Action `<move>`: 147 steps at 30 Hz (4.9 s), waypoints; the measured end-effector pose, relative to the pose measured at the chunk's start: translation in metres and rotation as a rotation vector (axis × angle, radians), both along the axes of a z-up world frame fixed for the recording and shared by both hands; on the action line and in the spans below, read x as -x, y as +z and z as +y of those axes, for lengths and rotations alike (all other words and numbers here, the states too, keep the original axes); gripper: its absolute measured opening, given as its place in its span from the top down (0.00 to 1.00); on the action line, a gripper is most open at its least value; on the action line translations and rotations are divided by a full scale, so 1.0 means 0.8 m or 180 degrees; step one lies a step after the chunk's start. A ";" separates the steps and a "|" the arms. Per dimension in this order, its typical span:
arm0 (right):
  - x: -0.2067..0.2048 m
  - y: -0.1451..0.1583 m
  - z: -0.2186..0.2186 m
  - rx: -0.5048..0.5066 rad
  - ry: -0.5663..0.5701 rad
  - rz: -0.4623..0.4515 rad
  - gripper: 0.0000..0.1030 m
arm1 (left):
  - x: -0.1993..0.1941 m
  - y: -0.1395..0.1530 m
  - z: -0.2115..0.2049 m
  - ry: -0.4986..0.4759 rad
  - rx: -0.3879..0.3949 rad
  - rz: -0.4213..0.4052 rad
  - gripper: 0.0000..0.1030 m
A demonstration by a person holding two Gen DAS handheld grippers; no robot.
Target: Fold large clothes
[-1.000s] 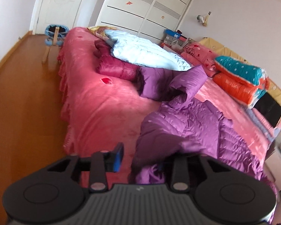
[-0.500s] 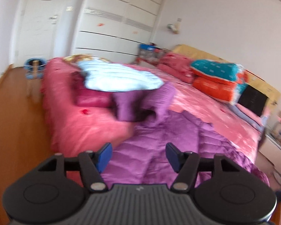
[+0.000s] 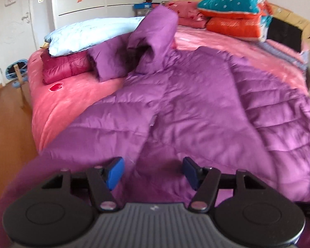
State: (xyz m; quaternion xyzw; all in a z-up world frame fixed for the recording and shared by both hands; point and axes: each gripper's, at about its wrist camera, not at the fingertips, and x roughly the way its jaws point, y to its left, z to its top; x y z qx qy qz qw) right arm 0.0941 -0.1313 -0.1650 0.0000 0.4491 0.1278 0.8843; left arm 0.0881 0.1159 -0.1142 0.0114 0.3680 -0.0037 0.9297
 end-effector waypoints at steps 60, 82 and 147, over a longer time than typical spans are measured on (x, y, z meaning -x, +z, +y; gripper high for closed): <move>0.072 -0.001 -0.300 -0.2064 -0.1787 -0.0171 0.22 | 0.117 0.038 -0.321 -0.3426 0.0476 0.0018 0.15; 0.080 -0.033 -0.353 -0.3739 -0.1527 -0.0293 0.84 | 0.085 0.007 -0.371 -0.3152 0.0748 0.0317 0.19; -0.167 0.014 -0.248 -0.1401 -0.1729 -0.1376 0.00 | -0.314 0.159 -0.062 -0.0031 0.0881 -0.0734 0.93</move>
